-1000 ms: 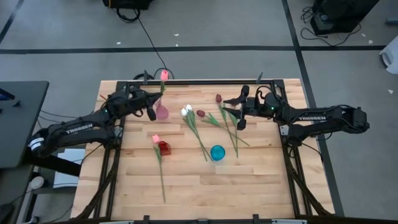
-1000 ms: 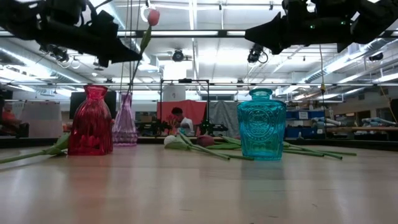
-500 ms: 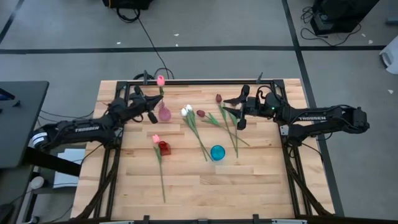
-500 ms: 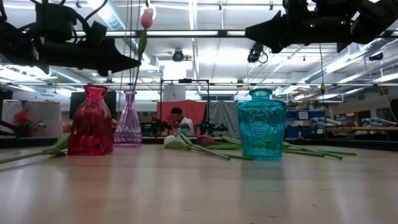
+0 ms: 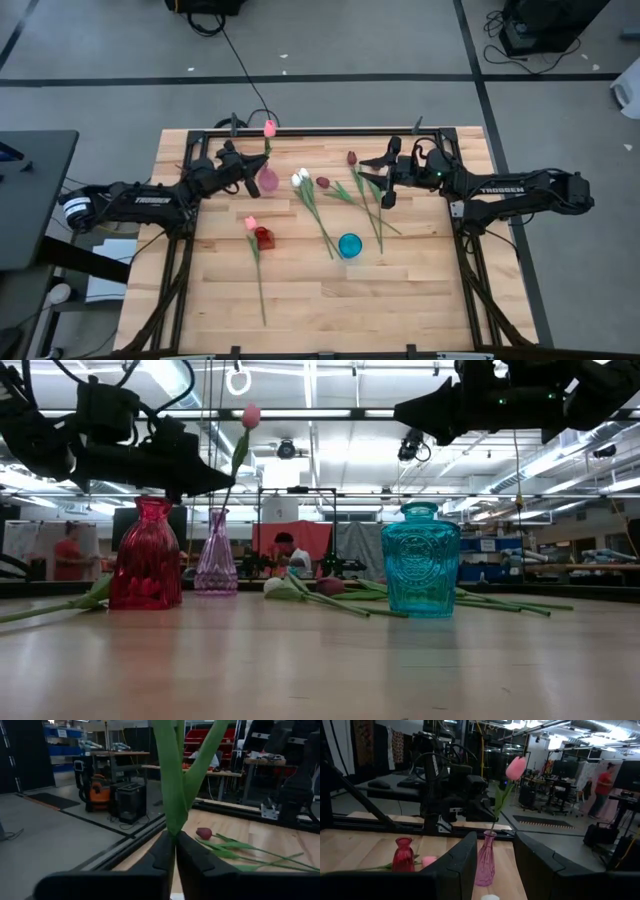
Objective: Sort flowers into vase by color
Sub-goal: Put the left pink flower into the pink vase, then put the pink flower into the pink vase
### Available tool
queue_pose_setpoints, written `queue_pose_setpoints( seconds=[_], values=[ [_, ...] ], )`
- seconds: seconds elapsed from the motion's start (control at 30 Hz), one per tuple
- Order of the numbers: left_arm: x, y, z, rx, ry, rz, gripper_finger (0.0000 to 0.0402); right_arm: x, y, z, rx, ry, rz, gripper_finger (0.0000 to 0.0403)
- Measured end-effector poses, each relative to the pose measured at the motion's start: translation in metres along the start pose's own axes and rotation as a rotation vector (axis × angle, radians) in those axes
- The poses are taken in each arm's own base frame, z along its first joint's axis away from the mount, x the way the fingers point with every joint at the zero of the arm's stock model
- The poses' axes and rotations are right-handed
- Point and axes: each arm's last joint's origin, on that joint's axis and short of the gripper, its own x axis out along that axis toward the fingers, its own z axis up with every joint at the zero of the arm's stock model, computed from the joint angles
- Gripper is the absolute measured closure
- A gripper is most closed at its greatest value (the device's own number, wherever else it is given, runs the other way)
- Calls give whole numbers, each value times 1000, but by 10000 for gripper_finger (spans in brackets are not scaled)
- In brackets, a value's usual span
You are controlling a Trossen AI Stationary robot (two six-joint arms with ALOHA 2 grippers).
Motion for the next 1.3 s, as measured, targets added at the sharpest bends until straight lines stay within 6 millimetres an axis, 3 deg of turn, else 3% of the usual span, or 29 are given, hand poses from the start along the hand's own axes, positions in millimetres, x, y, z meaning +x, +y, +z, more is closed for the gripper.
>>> queue_pose_setpoints(
  seconds=[0.27, 0.43, 0.63, 0.8, 1.03, 1.3],
  values=[
    [-4, 0, -1, -1, 49, 3, 242, 0, 0, -2, 5, 21, 2, 263],
    [-12, 0, 12, 35, -12, 6, 205, 0, 0, -3, 8, 31, 2, 263],
    [-28, -4, 25, 61, 88, 64, 202, 0, 0, -5, 10, 49, -16, 263],
    [-39, -18, 56, 74, 284, 125, 205, 0, 0, -5, 11, 50, -23, 263],
    [-52, -41, 89, -171, 548, 169, 225, 0, 0, -3, 23, 37, -25, 263],
    [-47, -97, 84, -468, 878, 63, 240, 0, -1, -2, -33, 26, -28, 263]
  ],
)
